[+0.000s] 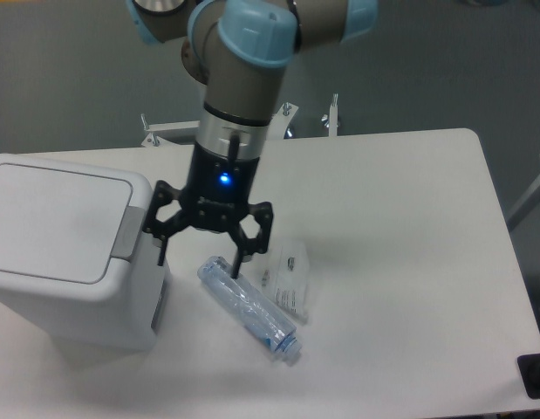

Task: Open the trash can
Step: 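Lower the gripper onto the lid edge and push it open, then hold the gripper at the lid while the lid swings up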

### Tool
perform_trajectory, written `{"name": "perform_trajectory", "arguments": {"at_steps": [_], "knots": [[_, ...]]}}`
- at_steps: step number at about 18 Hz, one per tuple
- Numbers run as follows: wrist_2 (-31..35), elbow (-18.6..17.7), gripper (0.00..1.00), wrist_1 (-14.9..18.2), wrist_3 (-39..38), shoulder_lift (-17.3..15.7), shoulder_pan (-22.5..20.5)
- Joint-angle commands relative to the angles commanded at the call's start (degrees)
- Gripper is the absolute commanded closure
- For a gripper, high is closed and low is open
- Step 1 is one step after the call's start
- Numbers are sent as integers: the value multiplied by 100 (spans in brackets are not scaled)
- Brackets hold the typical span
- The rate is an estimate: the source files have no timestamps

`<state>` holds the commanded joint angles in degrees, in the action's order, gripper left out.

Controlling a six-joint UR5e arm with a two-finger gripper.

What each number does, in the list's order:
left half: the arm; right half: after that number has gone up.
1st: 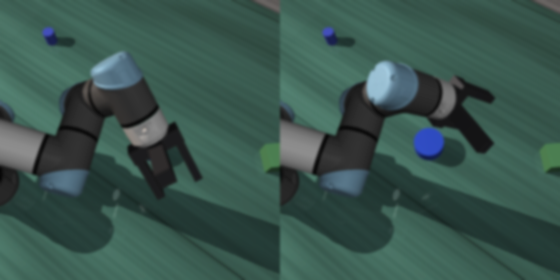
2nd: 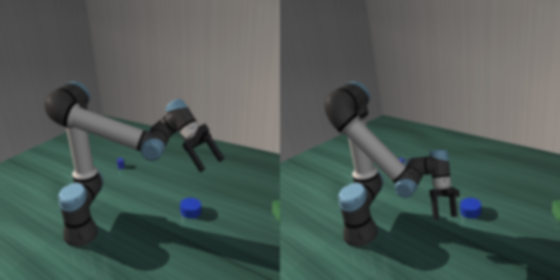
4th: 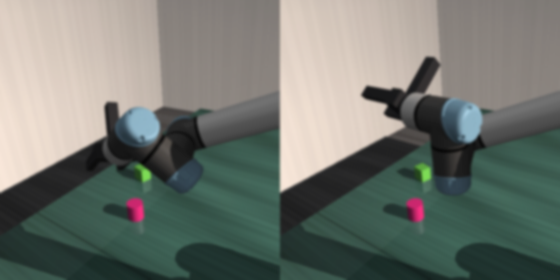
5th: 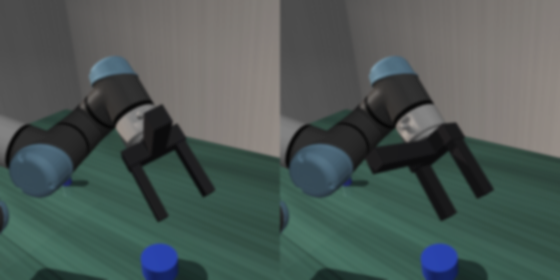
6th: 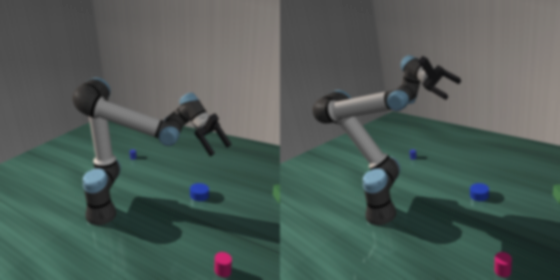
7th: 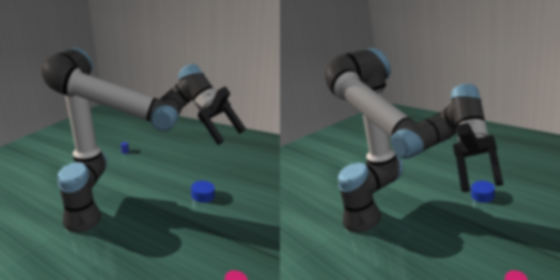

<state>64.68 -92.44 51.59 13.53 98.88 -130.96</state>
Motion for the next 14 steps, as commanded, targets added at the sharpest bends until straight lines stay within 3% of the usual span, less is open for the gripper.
{"name": "perform_trajectory", "arguments": {"at_steps": [3, 14], "knots": [[0, -274, 0, -18, 62, -194, 0], [0, -213, 0, -18, 27, -168, 0]]}}
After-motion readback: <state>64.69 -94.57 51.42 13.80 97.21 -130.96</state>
